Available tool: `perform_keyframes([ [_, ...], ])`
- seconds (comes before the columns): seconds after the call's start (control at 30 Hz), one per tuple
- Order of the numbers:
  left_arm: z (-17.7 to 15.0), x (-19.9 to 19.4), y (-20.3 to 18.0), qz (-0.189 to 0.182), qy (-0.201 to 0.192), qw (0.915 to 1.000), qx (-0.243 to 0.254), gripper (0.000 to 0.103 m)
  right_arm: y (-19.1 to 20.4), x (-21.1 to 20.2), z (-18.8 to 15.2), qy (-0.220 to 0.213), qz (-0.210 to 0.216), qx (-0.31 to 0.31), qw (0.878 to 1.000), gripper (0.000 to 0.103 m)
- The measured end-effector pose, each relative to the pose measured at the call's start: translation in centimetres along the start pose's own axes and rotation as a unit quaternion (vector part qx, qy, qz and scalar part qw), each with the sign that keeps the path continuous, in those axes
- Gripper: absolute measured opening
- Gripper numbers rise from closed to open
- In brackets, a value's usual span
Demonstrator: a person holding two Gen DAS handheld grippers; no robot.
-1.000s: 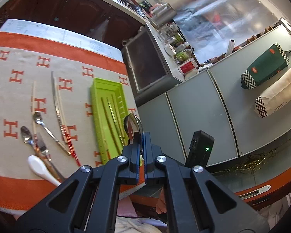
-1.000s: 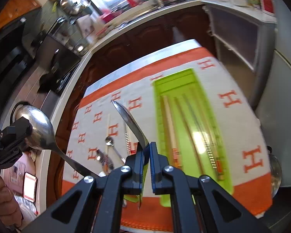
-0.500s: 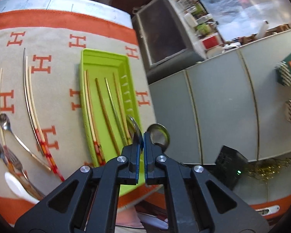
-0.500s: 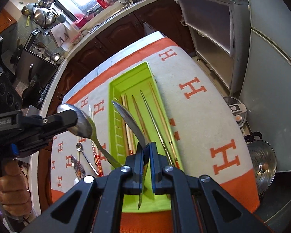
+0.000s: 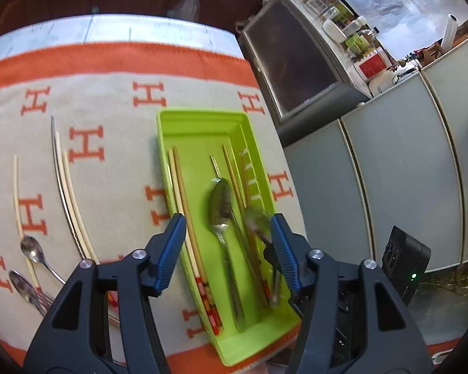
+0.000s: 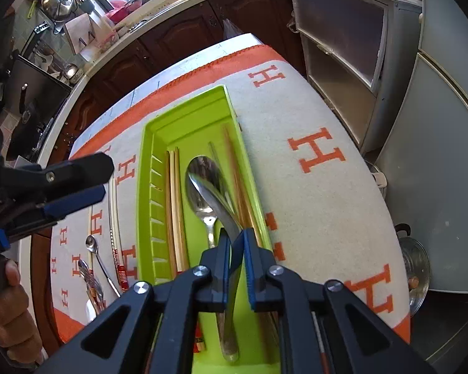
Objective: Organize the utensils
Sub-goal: 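Carry both metal spoons over the green tray and open both grippers, then withdraw both open grippers from the tray toward the remaining utensils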
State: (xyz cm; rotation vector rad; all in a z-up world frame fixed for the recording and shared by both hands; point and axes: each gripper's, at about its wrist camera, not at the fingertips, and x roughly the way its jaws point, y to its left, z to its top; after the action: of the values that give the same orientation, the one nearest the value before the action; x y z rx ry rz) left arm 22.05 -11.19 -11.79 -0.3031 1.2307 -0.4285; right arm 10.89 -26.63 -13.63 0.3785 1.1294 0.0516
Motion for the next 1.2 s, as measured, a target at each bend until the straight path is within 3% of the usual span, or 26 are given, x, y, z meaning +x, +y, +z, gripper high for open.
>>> perform_keyframes([
  [0.3, -0.1, -0.8, 1.0, 0.036, -0.014, 0.9993, -0.004, 0.054, 0.2, 0.5, 0.1, 0.013, 0.015, 0.002, 1.000, 0.017],
  [0.57, -2.3, -5.1, 3.6, 0.097, -0.053, 0.9939, 0.006, 0.054, 1.7, -0.1, -1.0, 0.013, 0.036, -0.019, 0.999, 0.017],
  [1.03, -11.3, -11.3, 9.8, 0.179, -0.087, 0.9799, -0.017, 0.054, 7.1, -1.8, -4.2, 0.005, 0.067, -0.098, 0.993, 0.017],
  [1.13, -13.2, -11.7, 10.8, 0.204, -0.086, 0.9751, -0.018, 0.054, 9.0, -2.1, -5.3, 0.002, 0.074, -0.126, 0.989, 0.017],
  [1.2, -14.5, -11.8, 11.8, 0.199, -0.076, 0.9765, -0.031, 0.054, 9.9, -2.1, -5.9, 0.005, 0.080, -0.140, 0.987, 0.017],
])
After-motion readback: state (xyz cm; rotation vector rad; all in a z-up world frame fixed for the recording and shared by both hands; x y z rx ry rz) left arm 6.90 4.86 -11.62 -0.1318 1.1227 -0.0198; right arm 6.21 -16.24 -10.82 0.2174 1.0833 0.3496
